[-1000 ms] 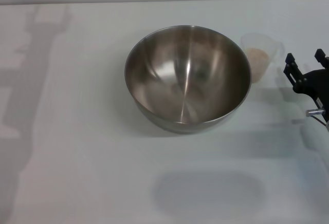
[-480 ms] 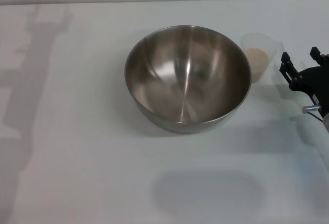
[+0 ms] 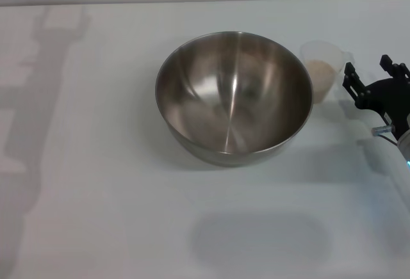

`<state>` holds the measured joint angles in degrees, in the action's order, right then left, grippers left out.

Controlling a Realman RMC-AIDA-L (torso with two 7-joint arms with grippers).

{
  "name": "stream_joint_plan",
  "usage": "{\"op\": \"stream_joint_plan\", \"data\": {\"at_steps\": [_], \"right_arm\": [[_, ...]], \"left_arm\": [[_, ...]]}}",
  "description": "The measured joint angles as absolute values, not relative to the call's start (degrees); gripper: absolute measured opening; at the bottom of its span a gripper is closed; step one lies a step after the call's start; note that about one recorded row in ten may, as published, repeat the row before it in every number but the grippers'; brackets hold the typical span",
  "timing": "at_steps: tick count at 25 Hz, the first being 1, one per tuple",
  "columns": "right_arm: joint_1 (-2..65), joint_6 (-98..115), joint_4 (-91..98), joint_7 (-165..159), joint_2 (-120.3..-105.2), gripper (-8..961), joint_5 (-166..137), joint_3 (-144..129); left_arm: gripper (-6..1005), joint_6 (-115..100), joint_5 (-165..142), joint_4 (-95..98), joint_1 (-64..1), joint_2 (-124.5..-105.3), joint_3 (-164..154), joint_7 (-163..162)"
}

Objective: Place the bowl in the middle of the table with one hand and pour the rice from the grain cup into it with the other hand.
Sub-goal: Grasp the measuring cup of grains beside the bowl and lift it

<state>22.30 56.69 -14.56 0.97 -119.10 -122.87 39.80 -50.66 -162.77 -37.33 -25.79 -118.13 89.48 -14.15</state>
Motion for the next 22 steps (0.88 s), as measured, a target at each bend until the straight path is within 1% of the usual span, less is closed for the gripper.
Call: {"op": "stream_joint_plan", "data": {"at_steps": [22], "right_arm": [[24.9, 55.9, -12.1, 0.9, -119.21, 694, -122.9, 40.1]], "left_arm": [[834, -51.5, -162.7, -37.2, -25.7, -118.13, 89.5, -14.6]]}}
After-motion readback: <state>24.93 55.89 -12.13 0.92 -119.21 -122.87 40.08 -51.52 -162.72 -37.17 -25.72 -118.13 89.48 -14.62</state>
